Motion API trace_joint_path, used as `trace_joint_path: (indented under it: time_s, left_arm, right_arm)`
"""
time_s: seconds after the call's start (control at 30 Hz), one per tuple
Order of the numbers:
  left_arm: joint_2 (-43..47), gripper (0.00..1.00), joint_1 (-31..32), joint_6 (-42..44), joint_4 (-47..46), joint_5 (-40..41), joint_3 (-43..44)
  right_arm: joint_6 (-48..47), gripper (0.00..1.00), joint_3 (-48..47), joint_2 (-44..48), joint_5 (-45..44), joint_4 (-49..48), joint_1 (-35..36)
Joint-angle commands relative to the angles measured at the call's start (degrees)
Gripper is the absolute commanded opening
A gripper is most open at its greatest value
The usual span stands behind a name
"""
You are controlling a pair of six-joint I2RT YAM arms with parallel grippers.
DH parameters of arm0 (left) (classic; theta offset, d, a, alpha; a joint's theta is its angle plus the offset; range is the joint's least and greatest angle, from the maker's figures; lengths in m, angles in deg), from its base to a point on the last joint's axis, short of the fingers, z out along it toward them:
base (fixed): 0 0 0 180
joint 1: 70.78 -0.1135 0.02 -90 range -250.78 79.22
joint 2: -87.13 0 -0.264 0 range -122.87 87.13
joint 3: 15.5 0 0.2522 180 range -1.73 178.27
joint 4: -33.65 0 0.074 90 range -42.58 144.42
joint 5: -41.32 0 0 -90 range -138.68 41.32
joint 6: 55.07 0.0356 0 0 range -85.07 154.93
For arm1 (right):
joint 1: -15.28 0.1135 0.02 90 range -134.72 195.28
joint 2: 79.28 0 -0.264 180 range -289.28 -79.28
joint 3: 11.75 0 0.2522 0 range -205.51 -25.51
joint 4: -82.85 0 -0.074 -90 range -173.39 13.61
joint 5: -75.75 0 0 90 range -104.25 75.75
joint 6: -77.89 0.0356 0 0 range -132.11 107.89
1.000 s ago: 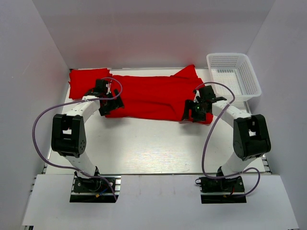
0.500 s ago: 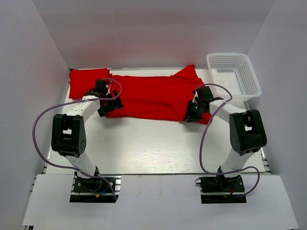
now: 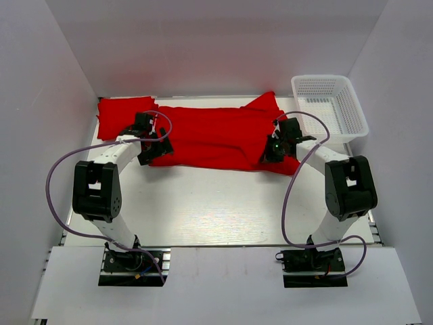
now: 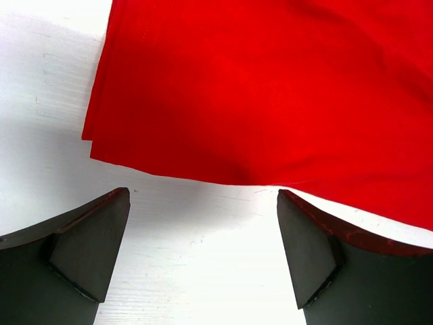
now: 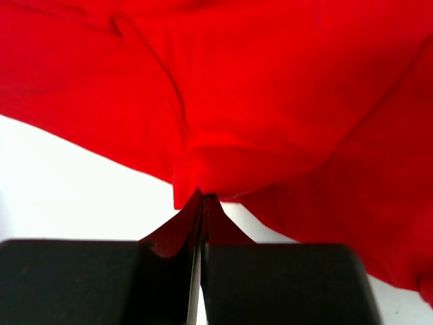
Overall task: Fold and stack the t-shirts
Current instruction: Fold the flattened tshirt in 1/3 of the way
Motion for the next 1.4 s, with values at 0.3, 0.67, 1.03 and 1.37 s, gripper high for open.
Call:
trace_joint_path:
  time_s: [0.3,0.67,1.03,1.37]
  left_arm:
    - [-3.67,1.0,0.25,-0.13,-0.3,0.64,4.03]
    - [-6.92,1.0,0.25,0.39,-0.3,0.64,6.67]
    - [-9.21,1.0,0.25,1.01,0.93,0.64,8.87]
    - [-7.02,1.0,0.25,1.01,0.93,0.64,7.74]
  right_arm:
    - [-4.7,0.0,-15.99,-8.46,-7.2,-8.64,-0.24]
    - [-11.02,0.0,-37.61,-25.53,-7.99,-5.93,-0.06]
    - [-20.52,0.27,-55.27,-36.7,-12.92,-1.35,-0.33]
    - [-37.73,0.9,-39.4,-21.15,-13.0,3.22,0.2]
